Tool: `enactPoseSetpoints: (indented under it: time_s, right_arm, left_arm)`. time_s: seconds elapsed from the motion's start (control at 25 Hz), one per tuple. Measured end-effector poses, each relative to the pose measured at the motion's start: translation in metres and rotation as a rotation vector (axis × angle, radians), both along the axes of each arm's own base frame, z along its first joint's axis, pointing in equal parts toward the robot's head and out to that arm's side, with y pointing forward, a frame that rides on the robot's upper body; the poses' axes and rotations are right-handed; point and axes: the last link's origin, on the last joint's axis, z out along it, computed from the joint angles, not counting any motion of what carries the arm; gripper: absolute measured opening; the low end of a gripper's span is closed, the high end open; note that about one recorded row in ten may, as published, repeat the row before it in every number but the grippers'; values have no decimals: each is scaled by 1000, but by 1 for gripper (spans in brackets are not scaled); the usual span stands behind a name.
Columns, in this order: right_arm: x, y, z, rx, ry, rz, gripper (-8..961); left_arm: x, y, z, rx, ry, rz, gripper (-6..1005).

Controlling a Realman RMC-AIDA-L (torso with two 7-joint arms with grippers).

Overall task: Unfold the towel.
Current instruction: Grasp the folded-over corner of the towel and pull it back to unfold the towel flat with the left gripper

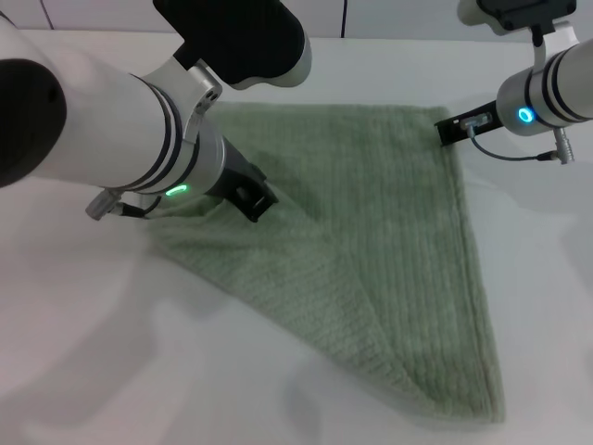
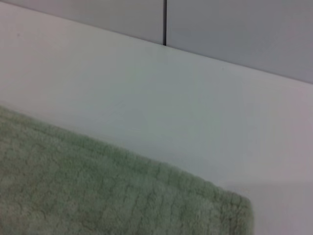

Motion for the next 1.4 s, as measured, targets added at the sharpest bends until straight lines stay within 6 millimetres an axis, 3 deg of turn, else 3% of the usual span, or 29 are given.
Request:
enactPoseSetpoints:
  time_s: [1.4]
  right_arm:
    - [-1,-1,-1,-10,-6,1,0]
  left_arm:
    - [-29,-26,34,-79,207,268,22]
